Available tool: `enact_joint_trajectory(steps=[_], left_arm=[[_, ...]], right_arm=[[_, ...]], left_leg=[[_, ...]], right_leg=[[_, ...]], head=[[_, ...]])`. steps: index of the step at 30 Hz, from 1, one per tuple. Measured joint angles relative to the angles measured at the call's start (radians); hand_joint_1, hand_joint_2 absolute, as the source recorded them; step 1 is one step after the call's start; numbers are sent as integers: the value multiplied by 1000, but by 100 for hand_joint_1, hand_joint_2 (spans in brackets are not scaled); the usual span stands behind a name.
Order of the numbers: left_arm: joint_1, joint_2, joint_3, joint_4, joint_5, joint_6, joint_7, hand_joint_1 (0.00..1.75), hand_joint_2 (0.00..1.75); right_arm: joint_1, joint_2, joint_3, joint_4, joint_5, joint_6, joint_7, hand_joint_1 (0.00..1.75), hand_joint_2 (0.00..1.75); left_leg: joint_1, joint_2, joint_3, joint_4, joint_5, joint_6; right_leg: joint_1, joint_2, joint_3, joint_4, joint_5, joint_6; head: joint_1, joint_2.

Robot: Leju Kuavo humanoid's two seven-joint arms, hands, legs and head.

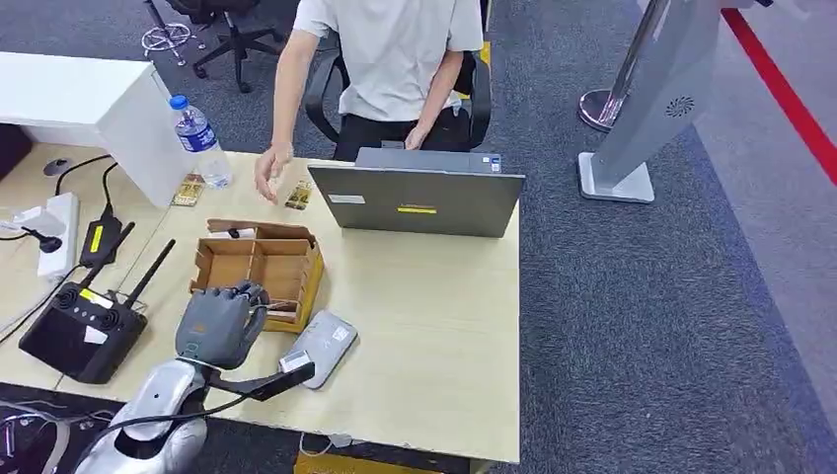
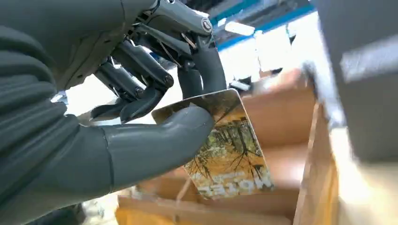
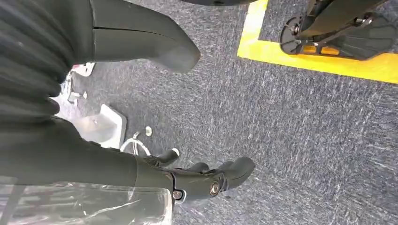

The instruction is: Pass the card to the sensor for recognition and then transmit it.

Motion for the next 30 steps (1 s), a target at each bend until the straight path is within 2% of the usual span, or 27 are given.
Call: enact_joint_trajectory(steps=[4,8,12,15,18,21,24,26,27,30], left_arm=[[56,38,1,-159,-5,46,-22,175,175],[66,65,6,-271,3,72,-30,175,175],[-44,71,28,-282,12,60,-1,175,175],[-202,58,52,-209,-39,90,21,175,175],[-371,36,67,-38,-96,157,35,175,175],[-504,12,76,138,-112,181,43,175,175],[-574,-5,79,263,-103,183,49,175,175],[-588,-9,79,301,-93,183,56,175,175],[-589,-11,79,314,-82,183,60,0,175],[-582,-10,83,330,-44,188,58,0,175]], right_arm=[[1,0,-19,0,-7,-10,0,0,175],[2,0,-34,0,-9,-10,0,0,175],[0,1,-35,0,28,-7,0,0,175],[-5,1,-34,0,65,4,0,0,175],[-9,1,-24,-2,105,15,-3,0,175],[-9,1,-13,-7,129,26,-19,0,175],[-3,1,-4,-15,139,34,-46,0,175],[4,0,-1,-21,149,40,-59,0,175],[9,-2,-1,-25,155,43,-68,0,175],[29,-5,0,-41,160,46,-89,0,175]], left_leg=[[0,0,0,0,0,0],[0,-1,0,0,0,0],[0,-4,-1,0,2,1],[0,-6,-2,0,6,0],[0,-6,-2,0,9,0],[0,-5,-2,0,9,1],[0,-4,-2,0,9,0],[0,-2,-2,0,9,0],[0,-2,-2,0,9,0],[0,-2,-3,0,8,1]], right_leg=[[0,-1,0,0,0,0],[0,-2,0,0,0,0],[0,-5,-1,0,1,1],[0,-8,0,0,4,-1],[0,-8,0,0,6,0],[0,-6,-1,0,8,0],[0,-4,-1,0,9,-1],[0,-3,-1,0,9,-1],[0,-2,-2,0,8,-1],[0,-3,-2,0,7,0]], head=[[0,0],[0,0],[0,0],[0,0],[0,0],[1,0],[1,0],[1,0],[1,0],[0,0]])
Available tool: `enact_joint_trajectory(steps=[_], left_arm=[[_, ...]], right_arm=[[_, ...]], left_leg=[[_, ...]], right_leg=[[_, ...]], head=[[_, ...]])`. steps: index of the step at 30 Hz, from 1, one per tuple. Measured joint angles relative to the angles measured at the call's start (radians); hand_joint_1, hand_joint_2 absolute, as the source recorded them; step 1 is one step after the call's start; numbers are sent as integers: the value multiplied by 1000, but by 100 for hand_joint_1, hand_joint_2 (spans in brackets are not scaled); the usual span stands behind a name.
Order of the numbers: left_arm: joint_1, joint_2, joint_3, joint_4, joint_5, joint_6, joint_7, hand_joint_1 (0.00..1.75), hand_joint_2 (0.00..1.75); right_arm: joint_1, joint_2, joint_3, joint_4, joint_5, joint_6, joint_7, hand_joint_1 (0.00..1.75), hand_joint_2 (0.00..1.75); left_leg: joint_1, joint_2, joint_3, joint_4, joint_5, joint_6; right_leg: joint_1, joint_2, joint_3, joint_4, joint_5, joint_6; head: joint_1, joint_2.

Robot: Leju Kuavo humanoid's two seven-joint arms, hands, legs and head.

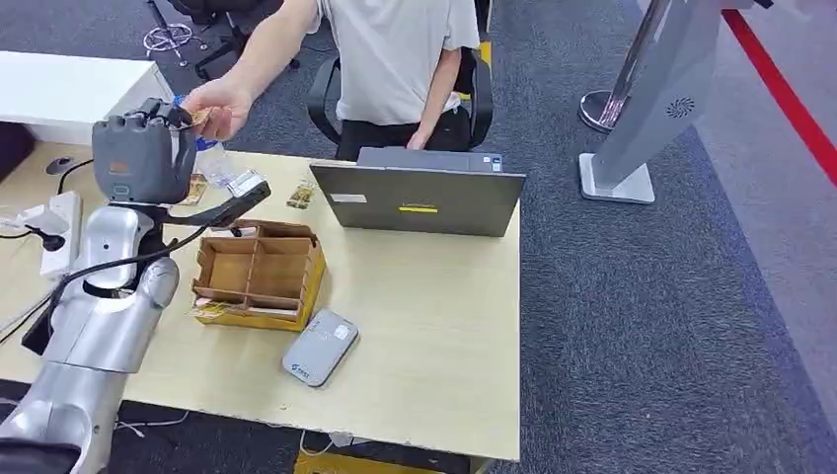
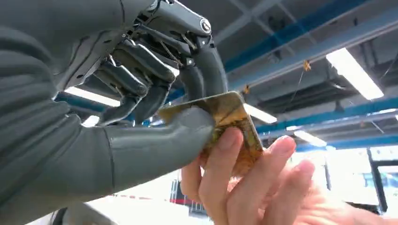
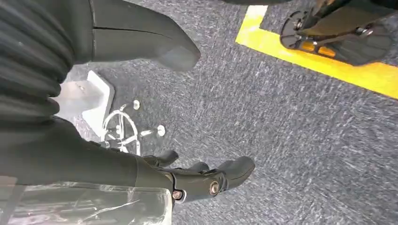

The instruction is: Pass the card to the sensor for recognition and then transmit it.

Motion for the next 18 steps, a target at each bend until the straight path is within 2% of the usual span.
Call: enact_joint_trajectory(steps=[4,6,8,10,11,14,16,17,18], left_arm=[[37,9,10,1,39,25,-3,0,175],[59,14,20,-2,52,31,-5,0,175],[95,27,26,-24,64,35,-13,0,175],[152,43,33,-78,83,38,-19,0,175],[186,53,38,-113,89,40,-20,0,175],[292,97,64,-224,113,70,-30,0,175],[407,140,131,-318,112,173,-34,0,175],[463,155,179,-354,139,219,-54,0,175],[529,169,254,-395,211,254,-107,0,175]], right_arm=[[39,-4,0,-41,11,28,-32,0,175],[74,0,-1,-98,24,86,-35,0,175],[127,22,-10,-212,58,202,-36,0,175],[194,70,-44,-407,134,384,-68,0,175],[223,95,-68,-493,165,451,-88,0,175],[305,145,-120,-711,129,567,-100,0,175],[380,171,-117,-864,43,635,-77,0,175],[415,178,-117,-921,12,661,-69,0,175],[452,185,-117,-991,-17,698,-63,0,175]], left_leg=[[0,0,0,0,-1,0],[0,0,0,0,-1,0],[0,0,0,0,-2,-1],[0,0,0,-1,-3,-1],[0,1,0,-1,-4,-2],[0,2,0,-1,-6,-2],[0,7,2,-2,-10,-4],[0,9,3,-1,-12,-3],[0,10,4,-2,-13,-3]], right_leg=[[0,0,0,0,-1,0],[0,0,0,0,-1,0],[0,0,0,0,-2,0],[0,0,0,0,-3,-1],[0,1,-1,0,-4,-2],[0,2,0,1,-5,-1],[0,6,0,2,-8,-3],[0,8,1,1,-9,-3],[0,10,3,2,-11,-4]], head=[[0,0],[0,0],[1,0],[2,0],[1,0],[1,0],[0,0],[0,0],[2,0]])
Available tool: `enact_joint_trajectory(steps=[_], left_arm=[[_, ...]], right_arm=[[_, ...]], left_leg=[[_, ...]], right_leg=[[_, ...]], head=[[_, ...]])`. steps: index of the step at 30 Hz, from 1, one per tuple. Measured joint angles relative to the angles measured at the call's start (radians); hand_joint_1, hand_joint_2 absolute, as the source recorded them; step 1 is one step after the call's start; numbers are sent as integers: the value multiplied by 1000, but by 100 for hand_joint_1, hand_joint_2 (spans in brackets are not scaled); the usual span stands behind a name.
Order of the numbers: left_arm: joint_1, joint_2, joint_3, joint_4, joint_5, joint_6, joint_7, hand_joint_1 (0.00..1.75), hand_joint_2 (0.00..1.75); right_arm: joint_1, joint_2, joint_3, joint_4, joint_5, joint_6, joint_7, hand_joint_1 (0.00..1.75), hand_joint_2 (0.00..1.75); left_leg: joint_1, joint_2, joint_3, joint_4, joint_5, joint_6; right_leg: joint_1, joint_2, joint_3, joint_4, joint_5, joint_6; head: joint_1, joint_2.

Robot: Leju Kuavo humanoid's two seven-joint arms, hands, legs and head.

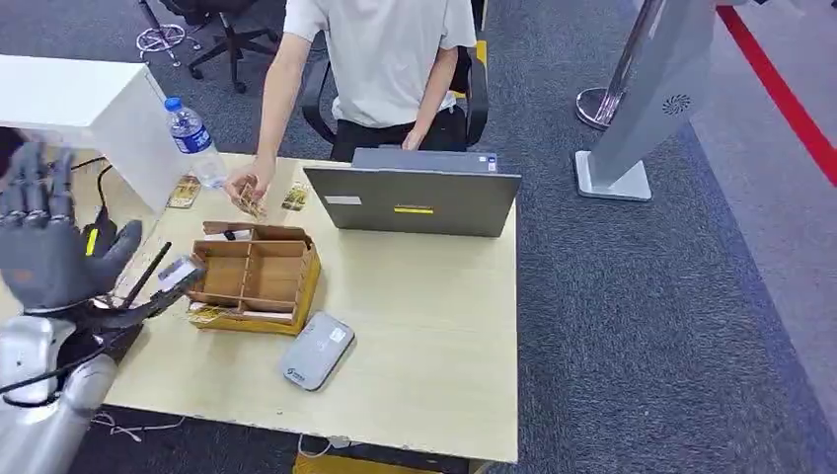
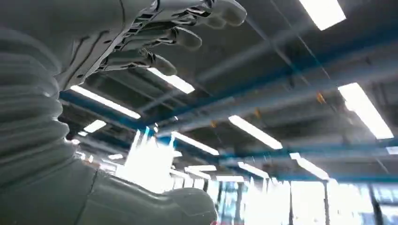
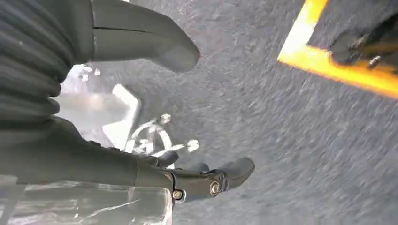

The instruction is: Pass the card to the sensor for recognition and then transmit it.

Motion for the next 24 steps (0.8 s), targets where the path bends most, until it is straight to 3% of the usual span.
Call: enact_joint_trajectory(steps=[2,3,4,5,7,8,10,12,16,18,20,21,22,23,24], left_arm=[[134,18,192,-57,205,3,-136,0,175],[172,19,313,-72,323,-48,-245,0,175],[174,16,420,-65,416,-132,-342,0,175],[177,11,561,-54,491,-259,-434,0,175],[163,12,809,-11,567,-464,-523,0,175],[135,23,916,56,602,-524,-548,0,175],[79,68,1091,241,667,-563,-557,0,175],[42,115,1227,443,728,-557,-621,0,175],[10,167,1335,675,754,-544,-651,0,175],[-5,179,1360,737,792,-568,-608,0,175],[-20,190,1404,831,989,-636,-471,0,175],[-17,191,1430,892,1133,-653,-421,0,0],[-13,186,1447,957,1300,-664,-385,0,0],[-7,169,1461,1012,1435,-673,-356,0,175],[1,152,1472,1068,1548,-675,-329,0,175]], right_arm=[[65,7,-1,-123,-33,64,-2,0,175],[100,9,-5,-186,-45,101,-9,0,175],[128,9,-15,-238,-53,142,-19,0,175],[146,10,-26,-294,-54,185,-35,0,175],[172,10,-53,-378,-37,244,-73,0,175],[185,10,-75,-429,-7,302,-119,0,175],[192,10,-139,-526,81,422,-249,0,175],[187,10,-219,-610,199,507,-387,0,175],[158,10,-318,-699,317,530,-491,0,175],[138,10,-346,-719,328,528,-520,0,175],[123,9,-366,-728,329,525,-534,0,175],[115,4,-372,-727,329,523,-535,0,175],[110,-5,-377,-723,329,517,-536,0,175],[106,-17,-378,-713,329,508,-536,0,175],[98,-29,-378,-696,329,498,-536,0,175]], left_leg=[[0,6,5,0,-5,0],[1,5,6,1,-6,0],[1,2,5,1,-6,1],[1,-1,5,0,-6,1],[1,1,7,0,-8,1],[1,1,8,0,-9,1],[1,3,11,0,-10,-1],[1,4,13,0,-11,-1],[2,-6,15,0,-10,-1],[1,-8,15,0,-10,0],[0,-8,16,-1,-10,0],[-2,-7,19,-1,-11,0],[-3,-6,20,-1,-12,2],[-4,-5,21,-1,-12,3],[-4,-5,21,-1,-13,4]], right_leg=[[0,5,1,0,-3,0],[0,5,2,-1,-5,2],[1,4,3,-1,-8,4],[1,2,4,-1,-9,4],[1,3,6,-1,-10,2],[1,3,7,-1,-10,2],[1,4,8,0,-11,1],[1,5,9,0,-12,0],[1,-5,13,0,-15,0],[1,-7,15,-1,-15,1],[0,-8,19,-1,-15,1],[-1,-7,19,-1,-15,1],[-2,-6,20,-1,-15,1],[-3,-5,21,-2,-15,2],[-4,-5,22,-2,-16,3]], head=[[-2,0],[-4,0],[-3,0],[0,0],[-1,0],[0,0],[0,0],[-4,0],[-4,0],[-2,0],[0,0],[0,0],[-4,0],[-7,0],[-6,0]])
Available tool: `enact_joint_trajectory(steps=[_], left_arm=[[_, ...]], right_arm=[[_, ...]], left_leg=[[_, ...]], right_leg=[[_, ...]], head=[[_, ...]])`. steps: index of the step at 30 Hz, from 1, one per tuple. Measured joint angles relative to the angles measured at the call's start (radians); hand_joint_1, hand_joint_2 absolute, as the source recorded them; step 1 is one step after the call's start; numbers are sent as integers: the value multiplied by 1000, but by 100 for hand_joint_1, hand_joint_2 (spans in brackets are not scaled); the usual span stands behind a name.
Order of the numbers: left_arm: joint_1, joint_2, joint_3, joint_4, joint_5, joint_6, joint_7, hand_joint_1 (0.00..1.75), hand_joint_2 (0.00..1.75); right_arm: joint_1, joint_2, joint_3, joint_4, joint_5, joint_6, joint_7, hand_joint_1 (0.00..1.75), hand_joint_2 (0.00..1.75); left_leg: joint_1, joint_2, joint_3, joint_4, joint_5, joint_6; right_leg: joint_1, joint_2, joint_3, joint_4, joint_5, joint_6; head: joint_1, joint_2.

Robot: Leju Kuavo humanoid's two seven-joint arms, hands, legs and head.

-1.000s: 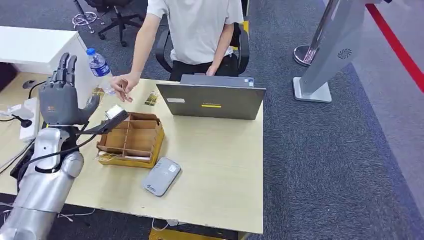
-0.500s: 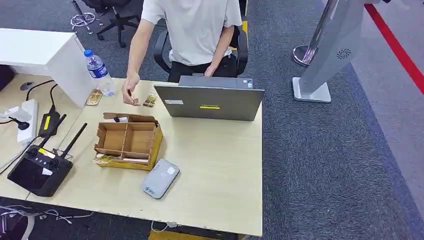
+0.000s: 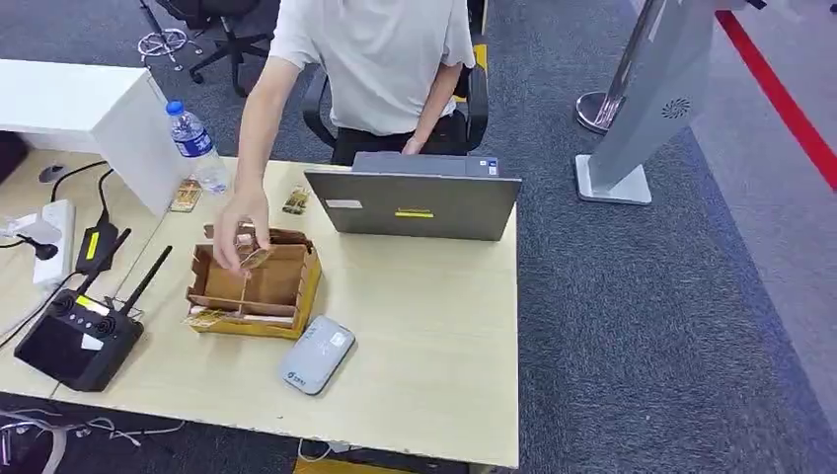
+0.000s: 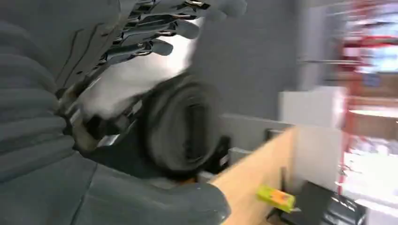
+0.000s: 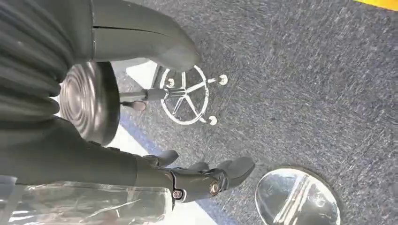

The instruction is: Pass the card to the sensor for recognition and then transmit it.

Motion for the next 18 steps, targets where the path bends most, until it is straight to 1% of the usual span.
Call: enact_joint_trajectory(steps=[1,2,3,4,5,6,8,9,10,14,16,18], left_arm=[[6,-37,5,53,62,13,11,0,175],[10,-78,6,98,71,30,19,0,175],[13,-121,6,141,54,56,27,0,175],[13,-167,6,178,28,89,29,0,175],[12,-198,4,203,-1,117,29,0,175],[12,-233,0,226,-31,132,36,0,175],[9,-288,-24,267,-113,164,61,0,175],[7,-310,-41,283,-162,173,81,0,175],[6,-329,-63,293,-203,163,96,0,175],[-2,-401,-212,318,-372,91,145,0,175],[-6,-428,-282,326,-428,69,154,0,175],[-5,-450,-339,332,-460,59,156,0,175]], right_arm=[[-9,-22,0,23,0,-7,2,0,175],[-19,-48,3,52,0,-21,5,0,175],[-28,-75,6,79,0,-38,6,0,175],[-34,-94,9,102,0,-51,6,0,175],[-41,-109,15,121,0,-61,8,0,175],[-44,-119,20,134,0,-68,9,0,175],[-45,-130,33,153,0,-76,8,0,175],[-46,-137,39,161,0,-81,9,0,175],[-46,-139,45,168,0,-86,10,0,175],[-48,-150,66,187,0,-99,5,0,175],[-48,-154,74,196,0,-100,-3,0,175],[-50,-156,83,206,-1,-100,-11,0,175]], left_leg=[[0,-1,1,0,0,0],[-3,-1,3,0,-1,2],[-4,-1,4,0,-2,4],[-4,-1,5,0,-2,5],[-5,-2,6,0,-2,5],[-5,-2,6,1,-3,7],[-5,-2,5,2,-3,9],[-5,-2,6,2,-4,9],[-5,-2,5,2,-4,10],[-5,-2,5,2,-4,10],[-5,-2,5,2,-4,10],[-5,-1,5,2,-4,10]], right_leg=[[0,-1,0,-1,-1,1],[-3,0,1,-2,-2,4],[-4,-1,3,-2,-3,7],[-4,-1,5,-2,-3,7],[-4,-1,5,-3,-2,10],[-4,-2,6,-4,-2,10],[-4,-2,7,-5,-2,10],[-4,-2,7,-5,-1,11],[-4,-2,7,-5,-1,12],[-4,-2,7,-6,-1,12],[-4,-2,8,-5,0,12],[-4,-1,8,-5,0,12]], head=[[-2,0],[2,0],[-1,0],[-1,0],[5,0],[5,0],[9,0],[8,0],[6,0],[7,0],[6,0],[6,0]])
